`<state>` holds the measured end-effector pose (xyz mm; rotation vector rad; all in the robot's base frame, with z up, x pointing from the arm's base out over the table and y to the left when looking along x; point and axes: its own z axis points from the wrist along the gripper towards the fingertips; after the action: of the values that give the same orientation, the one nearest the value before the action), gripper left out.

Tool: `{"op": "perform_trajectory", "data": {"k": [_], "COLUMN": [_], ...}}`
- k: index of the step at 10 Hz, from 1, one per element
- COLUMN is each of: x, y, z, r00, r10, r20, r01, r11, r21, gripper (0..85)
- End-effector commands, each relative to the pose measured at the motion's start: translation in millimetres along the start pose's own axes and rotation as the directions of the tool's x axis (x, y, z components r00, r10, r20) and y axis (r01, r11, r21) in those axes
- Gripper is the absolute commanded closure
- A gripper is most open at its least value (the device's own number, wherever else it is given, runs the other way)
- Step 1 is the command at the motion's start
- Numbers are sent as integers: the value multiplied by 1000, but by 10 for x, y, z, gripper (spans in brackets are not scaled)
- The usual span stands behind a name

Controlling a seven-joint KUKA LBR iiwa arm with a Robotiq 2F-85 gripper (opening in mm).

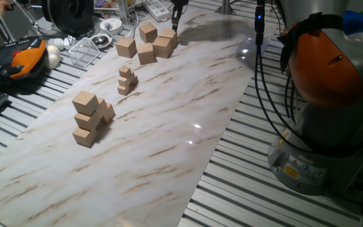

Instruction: Stack the blocks into a pyramid shape

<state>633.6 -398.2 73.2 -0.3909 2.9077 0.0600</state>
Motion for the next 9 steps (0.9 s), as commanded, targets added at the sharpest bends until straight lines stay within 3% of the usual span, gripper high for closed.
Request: {"op": "perform_trajectory", "data": {"k": [1,9], "x": [3,-7], "y": [4,140], "z": [14,43], "r00": [1000,999], "r10": [5,36], "r20": [-1,-13], "r01": [-5,-37], "r11": [1000,999], "r21": [-9,-24], "gripper": [850,850]}}
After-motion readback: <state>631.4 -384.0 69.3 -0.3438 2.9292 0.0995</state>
